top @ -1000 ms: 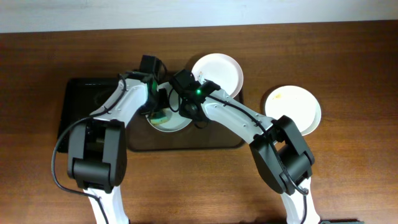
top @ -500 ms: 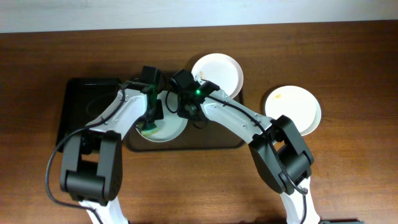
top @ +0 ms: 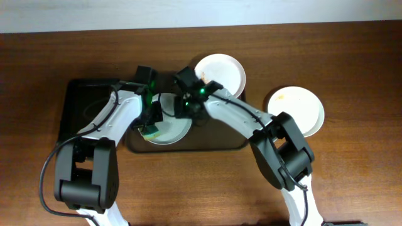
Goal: Clean dirty plates on tray and stack at the side
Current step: 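Wipe the tilted pale blue plate again with the left gripper's sponge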
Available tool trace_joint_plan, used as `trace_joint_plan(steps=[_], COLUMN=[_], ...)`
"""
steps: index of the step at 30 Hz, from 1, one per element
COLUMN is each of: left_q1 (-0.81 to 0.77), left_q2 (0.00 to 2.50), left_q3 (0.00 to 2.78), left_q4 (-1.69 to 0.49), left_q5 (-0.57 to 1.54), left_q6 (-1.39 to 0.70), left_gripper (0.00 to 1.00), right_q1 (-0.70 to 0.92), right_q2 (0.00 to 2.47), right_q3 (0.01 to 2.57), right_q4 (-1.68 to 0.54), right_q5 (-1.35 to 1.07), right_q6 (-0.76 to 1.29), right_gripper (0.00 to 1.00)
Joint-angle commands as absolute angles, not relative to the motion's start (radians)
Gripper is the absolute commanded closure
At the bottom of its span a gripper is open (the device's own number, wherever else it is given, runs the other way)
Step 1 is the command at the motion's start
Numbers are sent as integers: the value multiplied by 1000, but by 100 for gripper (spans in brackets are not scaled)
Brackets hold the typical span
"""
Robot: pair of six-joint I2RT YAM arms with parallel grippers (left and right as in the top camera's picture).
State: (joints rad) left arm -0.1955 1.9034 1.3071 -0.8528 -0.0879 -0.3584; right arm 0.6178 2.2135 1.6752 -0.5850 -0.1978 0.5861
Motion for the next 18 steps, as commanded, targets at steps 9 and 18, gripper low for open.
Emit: trace_joint_plan(steps=[9,18], left_q1=[-184,-180], left_q2=[1868,1868], left_q3=[1307,1307], left_q4=[-834,-809], left_q5=[-67,-18], left_q6=[-274,-138], left_gripper=[99,99], right_q1=[539,562], right_q2=[2286,2343], right_q3=[1764,1747], right_q4=[-606,-651], right_q5=[-367,-264], right_q6=[242,528], right_gripper=[54,96])
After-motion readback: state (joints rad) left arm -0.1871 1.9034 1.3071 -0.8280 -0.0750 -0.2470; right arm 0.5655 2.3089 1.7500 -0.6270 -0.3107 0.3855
